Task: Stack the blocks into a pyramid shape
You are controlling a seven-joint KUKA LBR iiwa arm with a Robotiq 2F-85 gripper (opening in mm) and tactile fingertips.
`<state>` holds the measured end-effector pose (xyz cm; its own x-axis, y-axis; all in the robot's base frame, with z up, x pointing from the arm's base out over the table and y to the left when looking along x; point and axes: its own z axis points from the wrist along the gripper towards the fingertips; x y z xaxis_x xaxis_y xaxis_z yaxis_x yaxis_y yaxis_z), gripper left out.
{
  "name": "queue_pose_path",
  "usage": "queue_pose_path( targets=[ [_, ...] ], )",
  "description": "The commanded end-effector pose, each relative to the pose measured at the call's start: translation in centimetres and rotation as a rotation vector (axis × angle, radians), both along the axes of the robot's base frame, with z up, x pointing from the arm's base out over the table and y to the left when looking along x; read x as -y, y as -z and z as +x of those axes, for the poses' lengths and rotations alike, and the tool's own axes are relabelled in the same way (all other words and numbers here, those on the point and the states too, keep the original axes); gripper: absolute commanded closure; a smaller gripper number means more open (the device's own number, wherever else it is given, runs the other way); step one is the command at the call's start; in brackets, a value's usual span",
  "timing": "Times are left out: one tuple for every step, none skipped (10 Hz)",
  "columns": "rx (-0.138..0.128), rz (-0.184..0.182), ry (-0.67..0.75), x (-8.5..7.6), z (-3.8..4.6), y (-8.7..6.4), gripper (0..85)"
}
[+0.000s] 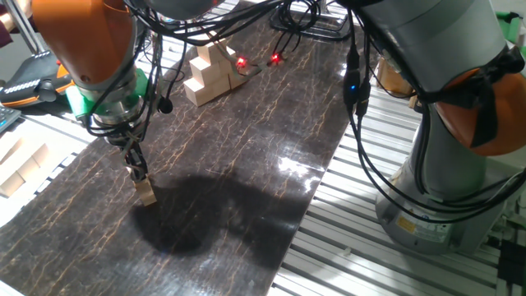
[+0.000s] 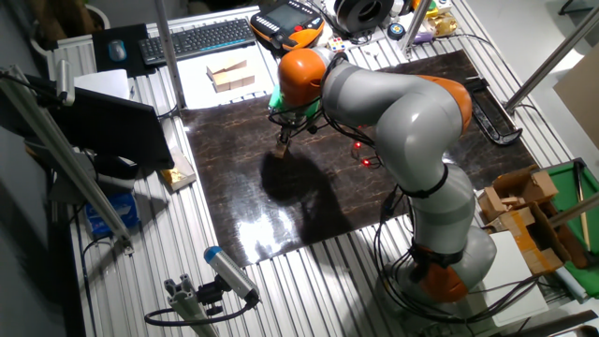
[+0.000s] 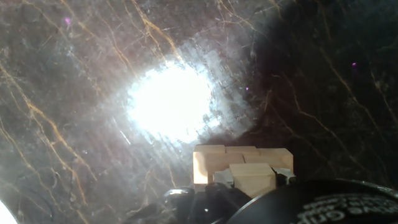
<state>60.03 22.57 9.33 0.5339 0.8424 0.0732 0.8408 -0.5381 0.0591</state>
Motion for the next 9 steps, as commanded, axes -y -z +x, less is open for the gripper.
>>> queue_pose_path(
  targets=[
    [0.0,-0.002,0.001,0.0,0.0,0.0,56.7],
    [0.0,-0.005,0.003,0.01,-0.02,0.02,50.7],
    [0.003,-0.005,0.003,0.03,-0.02,0.03,46.7],
    [0.003,-0.007,0.003,0.03,-0.02,0.04,41.0],
    [0.003,-0.007,0.003,0.03,-0.02,0.03,40.7],
    [0.003,-0.007,0.003,0.02,-0.03,0.03,40.7],
    [0.003,-0.007,0.0,0.03,-0.03,0.03,40.3],
    [0.005,-0.008,-0.011,0.05,-0.04,-0.04,40.0],
    [0.007,-0.01,-0.018,0.08,-0.05,-0.24,38.7]
  ],
)
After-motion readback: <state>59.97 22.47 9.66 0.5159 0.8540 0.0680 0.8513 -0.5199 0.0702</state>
